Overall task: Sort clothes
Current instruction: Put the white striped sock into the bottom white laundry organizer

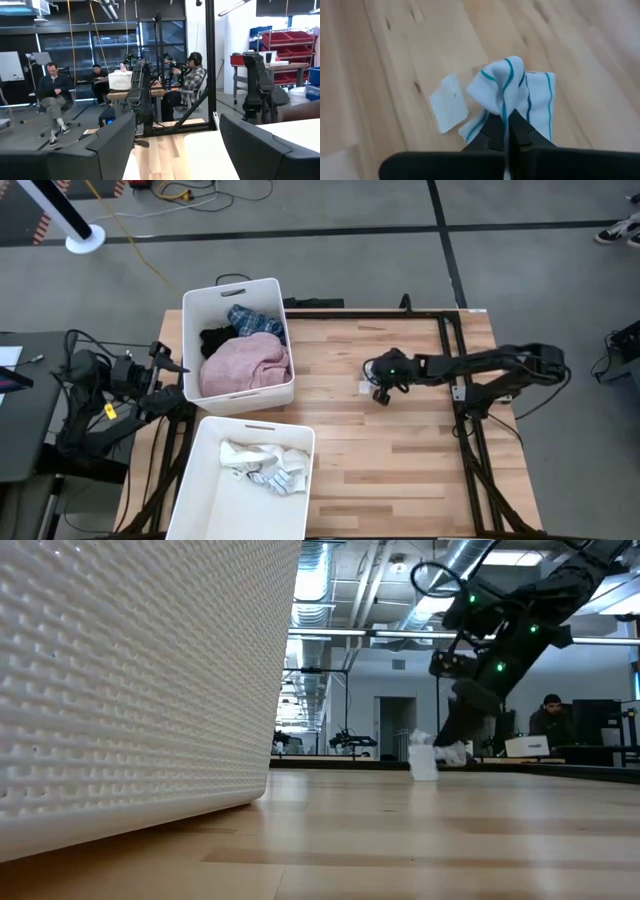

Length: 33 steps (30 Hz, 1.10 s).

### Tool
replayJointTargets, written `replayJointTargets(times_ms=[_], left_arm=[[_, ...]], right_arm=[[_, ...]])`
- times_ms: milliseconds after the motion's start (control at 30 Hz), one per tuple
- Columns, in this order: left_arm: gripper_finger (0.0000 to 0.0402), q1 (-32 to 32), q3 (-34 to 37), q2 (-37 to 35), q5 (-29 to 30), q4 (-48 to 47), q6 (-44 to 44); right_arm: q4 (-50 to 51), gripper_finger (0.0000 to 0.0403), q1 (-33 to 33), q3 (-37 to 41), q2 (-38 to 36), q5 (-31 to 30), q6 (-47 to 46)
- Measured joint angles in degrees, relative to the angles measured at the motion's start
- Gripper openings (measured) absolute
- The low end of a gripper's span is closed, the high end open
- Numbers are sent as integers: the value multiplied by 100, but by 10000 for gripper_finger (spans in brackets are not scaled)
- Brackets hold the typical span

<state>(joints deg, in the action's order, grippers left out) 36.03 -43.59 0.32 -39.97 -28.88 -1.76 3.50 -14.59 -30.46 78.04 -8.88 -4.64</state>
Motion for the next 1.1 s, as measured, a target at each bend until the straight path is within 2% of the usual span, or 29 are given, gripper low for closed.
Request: replayJointTargets(times_ms=[100,267,333,467,700,967,1100], left_arm=[[283,0,42,3,-76,92,10],[283,0,582,4,-822,783,-424],[283,0,855,6,-934,1054,-588],[283,0,1225,42,-930,1648,-659],[283,0,1261,425,-926,2747,-730],[283,-5,1261,1466,-609,3336,-309],[283,-101,1261,2005,-441,3740,-54]], right_arm=[[-91,2,0,-1,-231,0,5],[-101,1,128,-231,-600,-2,93],[-113,1,225,-405,-711,-2,177],[-114,0,453,-867,-850,-6,430],[-73,0,917,-1812,-849,-7,995],[-72,0,1240,-2776,-765,1,1593],[-62,0,1339,-3258,-548,250,1792]])
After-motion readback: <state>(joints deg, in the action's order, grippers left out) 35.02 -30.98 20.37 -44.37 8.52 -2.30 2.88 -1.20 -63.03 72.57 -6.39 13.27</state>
